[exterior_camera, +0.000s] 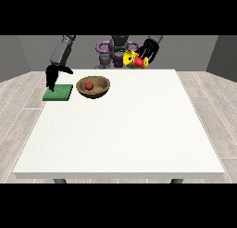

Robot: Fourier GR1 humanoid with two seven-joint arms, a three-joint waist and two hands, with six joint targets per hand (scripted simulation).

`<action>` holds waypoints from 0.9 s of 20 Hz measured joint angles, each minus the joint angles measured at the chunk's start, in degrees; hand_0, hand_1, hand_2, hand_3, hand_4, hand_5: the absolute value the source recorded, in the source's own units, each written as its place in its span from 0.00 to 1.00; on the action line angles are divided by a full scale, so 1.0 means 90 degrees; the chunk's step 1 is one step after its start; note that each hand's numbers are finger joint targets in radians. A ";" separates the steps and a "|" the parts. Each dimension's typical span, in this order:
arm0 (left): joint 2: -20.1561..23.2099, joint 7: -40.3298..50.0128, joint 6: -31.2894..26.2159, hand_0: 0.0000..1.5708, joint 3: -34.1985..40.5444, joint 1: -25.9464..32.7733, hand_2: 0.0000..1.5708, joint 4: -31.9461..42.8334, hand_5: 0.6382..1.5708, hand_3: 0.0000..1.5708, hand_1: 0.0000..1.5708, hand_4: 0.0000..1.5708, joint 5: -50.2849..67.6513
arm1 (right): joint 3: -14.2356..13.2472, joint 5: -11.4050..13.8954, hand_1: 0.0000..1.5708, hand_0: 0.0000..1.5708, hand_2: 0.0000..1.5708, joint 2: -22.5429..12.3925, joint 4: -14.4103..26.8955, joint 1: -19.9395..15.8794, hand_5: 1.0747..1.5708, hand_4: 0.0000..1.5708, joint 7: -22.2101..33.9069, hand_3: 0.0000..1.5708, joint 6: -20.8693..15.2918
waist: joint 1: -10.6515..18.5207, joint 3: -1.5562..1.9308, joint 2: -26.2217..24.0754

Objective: Pick the cup and pour the ball into the bowl, then pick the bowl and place it on the pad

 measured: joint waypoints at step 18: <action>-0.0273 -0.2444 -0.0302 0.00 0.1977 0.0923 0.00 0.0861 0.96 0.00 0.00 0.00 0.4041 | 0.0745 0.0156 0.00 0.00 0.00 0.0901 -0.0721 -0.0246 0.94 0.02 0.0623 0.00 -0.0162 | -0.0952 0.0020 0.0376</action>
